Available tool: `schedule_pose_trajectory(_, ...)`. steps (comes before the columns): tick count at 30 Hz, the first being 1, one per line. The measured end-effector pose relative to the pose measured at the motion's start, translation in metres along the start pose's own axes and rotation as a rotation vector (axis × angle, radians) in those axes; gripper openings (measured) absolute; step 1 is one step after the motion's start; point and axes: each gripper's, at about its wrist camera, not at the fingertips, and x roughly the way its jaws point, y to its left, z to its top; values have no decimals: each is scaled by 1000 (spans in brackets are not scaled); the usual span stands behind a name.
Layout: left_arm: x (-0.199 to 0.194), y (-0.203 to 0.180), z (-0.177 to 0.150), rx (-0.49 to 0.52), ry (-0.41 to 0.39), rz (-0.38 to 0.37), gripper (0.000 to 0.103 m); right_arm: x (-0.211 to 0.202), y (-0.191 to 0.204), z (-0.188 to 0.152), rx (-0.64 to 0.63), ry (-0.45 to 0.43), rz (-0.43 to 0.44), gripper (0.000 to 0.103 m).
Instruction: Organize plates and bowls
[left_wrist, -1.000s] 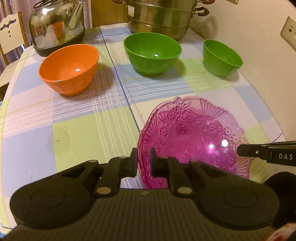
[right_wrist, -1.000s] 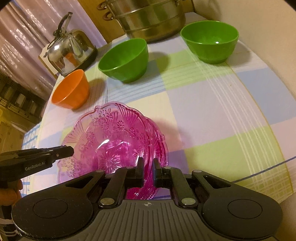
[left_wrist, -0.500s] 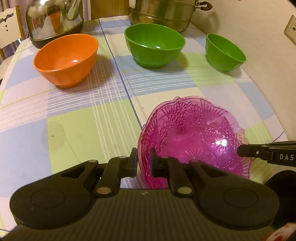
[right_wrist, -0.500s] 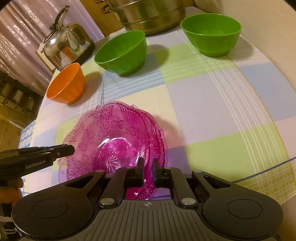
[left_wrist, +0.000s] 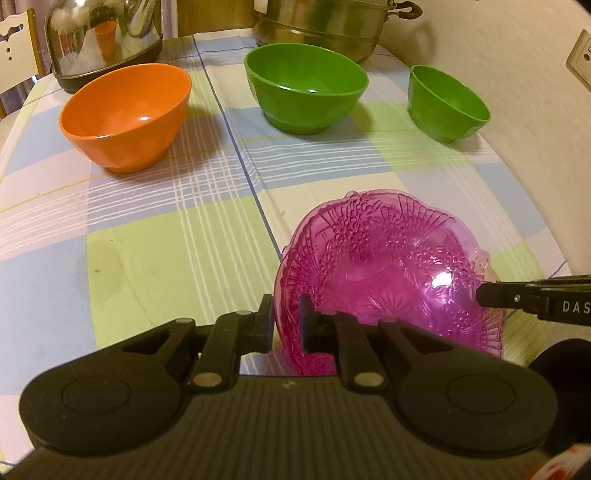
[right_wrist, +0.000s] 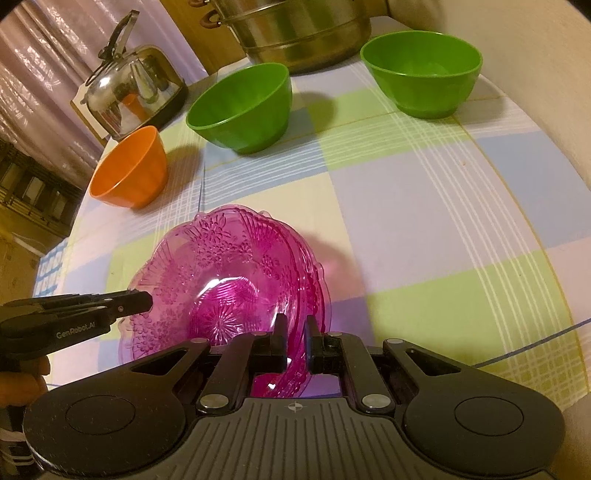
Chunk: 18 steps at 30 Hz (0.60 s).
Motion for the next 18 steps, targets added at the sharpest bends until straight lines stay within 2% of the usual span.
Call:
schedule_pose_trajectory(11, -2, -6, -3, 21, -17, 19, 13, 1, -4, 1, 2, -14, 9, 9)
schedule_pose_trajectory(13, -2, -6, -3, 21, -20, 25, 16, 0, -6, 1, 5, -15, 19, 11)
schedule_pose_trajectory(15, -5, -5, -2, 19, -28, 30, 21, -1, -7, 1, 4, -19, 18, 25)
schedule_pose_trajectory(16, -6, -4, -2, 16, -35, 28, 21, -1, -8, 1, 5, -21, 13, 48)
schedule_pose_trajectory(17, -8, -3, -1, 12, -39, 29, 21, -3, -10, 0, 11, -29, 13, 61)
schedule_pose_trajectory(18, -9, -3, 0, 11, -43, 31, 21, -5, -12, 0, 21, -42, 19, 62)
